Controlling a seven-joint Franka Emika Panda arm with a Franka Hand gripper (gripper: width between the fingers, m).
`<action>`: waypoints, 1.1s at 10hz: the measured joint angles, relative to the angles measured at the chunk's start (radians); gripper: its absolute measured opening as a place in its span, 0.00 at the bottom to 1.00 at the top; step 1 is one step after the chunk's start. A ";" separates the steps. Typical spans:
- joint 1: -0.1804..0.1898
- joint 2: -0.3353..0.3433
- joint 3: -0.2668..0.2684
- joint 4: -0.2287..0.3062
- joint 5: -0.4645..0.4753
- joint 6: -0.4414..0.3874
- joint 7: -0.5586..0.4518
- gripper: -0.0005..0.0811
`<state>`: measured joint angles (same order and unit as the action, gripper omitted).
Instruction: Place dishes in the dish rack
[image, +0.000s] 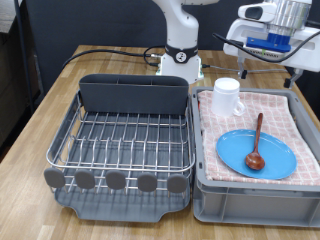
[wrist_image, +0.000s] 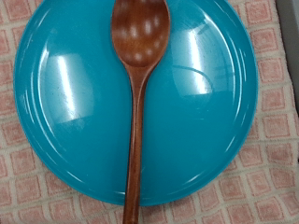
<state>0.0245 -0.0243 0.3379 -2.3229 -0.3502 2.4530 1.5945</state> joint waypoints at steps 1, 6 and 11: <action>0.002 0.020 0.006 -0.002 -0.045 0.024 0.060 0.99; 0.018 0.129 0.014 -0.003 -0.193 0.148 0.275 0.99; 0.027 0.233 -0.013 -0.002 -0.380 0.194 0.475 0.99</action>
<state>0.0515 0.2084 0.3253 -2.3254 -0.7300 2.6475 2.0695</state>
